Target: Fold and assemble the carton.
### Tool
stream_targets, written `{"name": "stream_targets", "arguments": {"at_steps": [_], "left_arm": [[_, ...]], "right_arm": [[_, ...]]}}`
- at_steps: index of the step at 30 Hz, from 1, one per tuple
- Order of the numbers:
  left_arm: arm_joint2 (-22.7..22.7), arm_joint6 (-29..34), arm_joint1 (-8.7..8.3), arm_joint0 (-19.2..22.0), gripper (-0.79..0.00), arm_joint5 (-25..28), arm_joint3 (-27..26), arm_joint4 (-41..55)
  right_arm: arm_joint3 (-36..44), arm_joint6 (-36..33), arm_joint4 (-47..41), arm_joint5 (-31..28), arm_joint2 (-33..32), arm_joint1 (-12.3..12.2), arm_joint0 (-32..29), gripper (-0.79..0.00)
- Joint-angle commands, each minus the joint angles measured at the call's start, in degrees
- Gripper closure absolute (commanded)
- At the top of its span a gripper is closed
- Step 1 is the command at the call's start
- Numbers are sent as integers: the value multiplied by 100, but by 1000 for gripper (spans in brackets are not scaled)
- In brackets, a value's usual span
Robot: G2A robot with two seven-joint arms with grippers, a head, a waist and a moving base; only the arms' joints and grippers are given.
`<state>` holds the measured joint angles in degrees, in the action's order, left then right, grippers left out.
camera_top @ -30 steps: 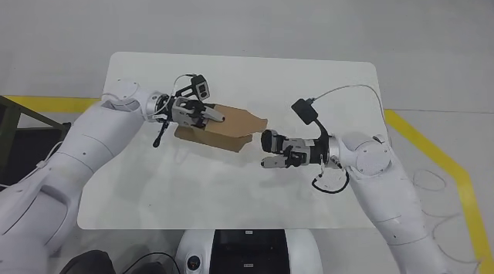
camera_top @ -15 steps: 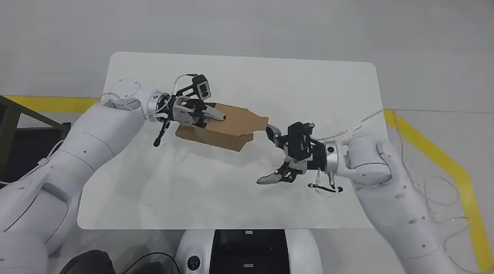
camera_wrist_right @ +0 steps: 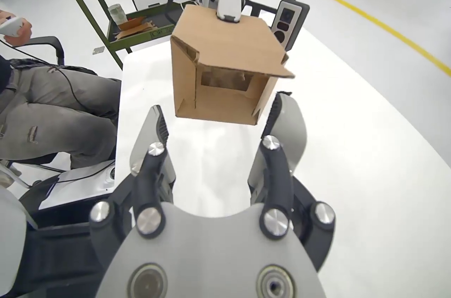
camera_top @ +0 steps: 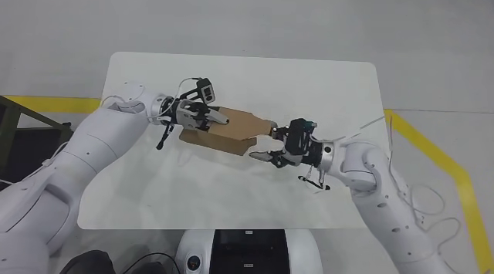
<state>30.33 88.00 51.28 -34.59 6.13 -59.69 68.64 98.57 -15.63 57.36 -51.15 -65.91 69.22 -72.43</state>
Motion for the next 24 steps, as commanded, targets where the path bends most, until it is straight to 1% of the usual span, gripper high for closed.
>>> {"name": "stream_targets", "arguments": {"at_steps": [1,3,4,6,7,8,9,10,15,16,18,21,24], "left_arm": [[-20,0,11,5,0,-2,9,-3],[-36,0,20,15,0,2,28,-10],[-41,0,25,20,0,5,40,-7],[-53,0,33,30,0,6,60,-11],[-60,0,37,35,0,5,69,-18],[-68,0,42,43,0,13,78,-33],[-74,0,47,46,0,17,84,-35],[-80,0,53,49,0,21,88,-34],[-89,0,84,60,0,36,125,18],[-85,0,90,64,0,45,145,28],[-74,0,101,73,0,57,173,43],[-60,0,113,78,0,81,199,48],[-48,0,124,76,0,85,219,51]], "right_arm": [[-25,38,-65,-13,1,-5,37,-557],[-25,19,-134,-42,0,-15,62,-597],[-7,14,-162,-44,-8,-21,68,-597],[35,42,-230,-20,-30,-31,61,-573],[60,53,-248,0,-40,-36,56,-551],[76,71,-274,31,-46,-40,44,-502],[85,90,-306,57,-43,-42,31,-419],[88,103,-344,80,-35,-44,21,-366],[84,113,-390,278,32,-47,-1,-286],[80,119,-398,331,38,-47,-13,-283],[69,138,-431,420,37,-51,-41,-308],[69,136,-440,528,15,-63,-79,-391],[70,151,-464,578,0,-74,-105,-394]]}}
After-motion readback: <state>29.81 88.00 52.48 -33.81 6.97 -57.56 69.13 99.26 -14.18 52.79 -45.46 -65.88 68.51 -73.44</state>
